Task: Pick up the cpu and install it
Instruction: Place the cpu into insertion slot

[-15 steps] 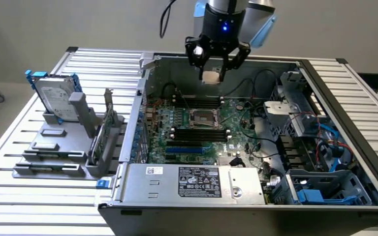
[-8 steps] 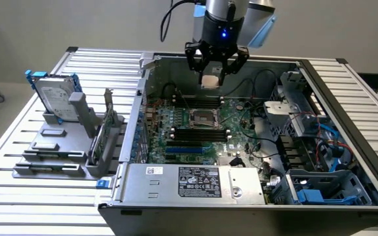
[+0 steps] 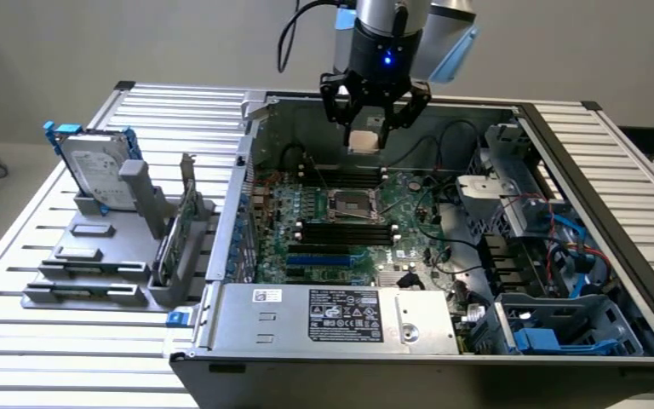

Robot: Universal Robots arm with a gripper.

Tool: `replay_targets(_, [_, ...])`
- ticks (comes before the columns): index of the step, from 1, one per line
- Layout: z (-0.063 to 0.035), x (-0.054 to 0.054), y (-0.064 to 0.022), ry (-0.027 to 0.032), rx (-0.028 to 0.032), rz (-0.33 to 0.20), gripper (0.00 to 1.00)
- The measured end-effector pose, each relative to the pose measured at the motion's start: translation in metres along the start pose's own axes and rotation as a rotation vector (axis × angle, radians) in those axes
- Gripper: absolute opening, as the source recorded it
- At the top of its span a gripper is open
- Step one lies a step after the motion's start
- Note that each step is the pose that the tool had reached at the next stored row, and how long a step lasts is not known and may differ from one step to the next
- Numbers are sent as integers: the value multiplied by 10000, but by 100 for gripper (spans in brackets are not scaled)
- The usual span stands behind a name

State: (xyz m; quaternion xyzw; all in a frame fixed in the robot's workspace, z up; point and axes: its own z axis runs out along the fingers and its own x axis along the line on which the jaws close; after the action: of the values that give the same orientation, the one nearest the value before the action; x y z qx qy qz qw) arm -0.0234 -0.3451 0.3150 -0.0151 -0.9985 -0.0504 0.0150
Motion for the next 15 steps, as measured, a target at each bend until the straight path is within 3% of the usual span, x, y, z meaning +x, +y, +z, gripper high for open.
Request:
replay_targets(8, [11,5,-1,-3,-2,8,55])
replay_targets(15, [33,21,-4,-90,-27,896,55])
